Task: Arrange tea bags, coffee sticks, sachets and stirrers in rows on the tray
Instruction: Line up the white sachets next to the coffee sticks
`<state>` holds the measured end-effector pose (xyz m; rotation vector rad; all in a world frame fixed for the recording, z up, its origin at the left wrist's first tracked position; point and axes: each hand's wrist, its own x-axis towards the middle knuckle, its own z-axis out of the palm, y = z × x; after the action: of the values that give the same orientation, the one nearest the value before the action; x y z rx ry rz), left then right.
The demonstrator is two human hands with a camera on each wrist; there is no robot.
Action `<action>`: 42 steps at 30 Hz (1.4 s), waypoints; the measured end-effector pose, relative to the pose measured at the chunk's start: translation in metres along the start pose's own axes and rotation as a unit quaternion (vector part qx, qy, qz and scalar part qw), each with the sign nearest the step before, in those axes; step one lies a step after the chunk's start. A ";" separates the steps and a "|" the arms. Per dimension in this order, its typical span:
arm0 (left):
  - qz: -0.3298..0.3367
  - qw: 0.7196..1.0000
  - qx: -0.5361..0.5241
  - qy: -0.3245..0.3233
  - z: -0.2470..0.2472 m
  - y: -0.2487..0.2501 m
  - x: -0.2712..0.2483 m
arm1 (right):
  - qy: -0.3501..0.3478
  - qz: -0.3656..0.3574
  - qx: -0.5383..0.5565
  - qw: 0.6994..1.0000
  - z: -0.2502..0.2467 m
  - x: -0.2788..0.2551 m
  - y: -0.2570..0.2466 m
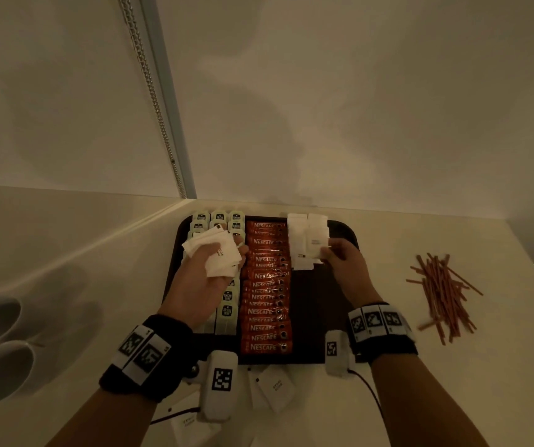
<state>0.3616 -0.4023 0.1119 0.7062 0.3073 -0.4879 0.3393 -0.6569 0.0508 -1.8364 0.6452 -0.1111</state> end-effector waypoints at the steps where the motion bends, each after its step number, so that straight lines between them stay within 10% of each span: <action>1: -0.004 1.000 0.005 -0.001 0.000 0.000 0.000 | 0.019 0.009 -0.032 0.999 -0.005 0.008 0.011; 10: -0.013 0.998 0.060 0.009 -0.001 0.002 -0.002 | 0.038 0.102 -0.156 0.982 -0.012 0.043 0.050; 24: 0.012 0.999 0.052 -0.004 0.004 0.008 -0.005 | 0.078 0.024 -0.239 0.968 0.004 0.034 0.019; 32: 0.000 0.990 0.139 0.039 0.009 0.004 -0.004 | -0.248 -0.202 -0.041 0.946 0.048 -0.035 -0.092; 42: 0.035 0.990 0.132 0.036 0.011 0.008 -0.011 | -0.182 -0.165 -0.009 0.969 0.051 -0.046 -0.097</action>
<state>0.3577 -0.4004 0.1289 0.9902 0.2879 -0.4398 0.3563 -0.5706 0.1308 -1.9044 0.0811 0.0148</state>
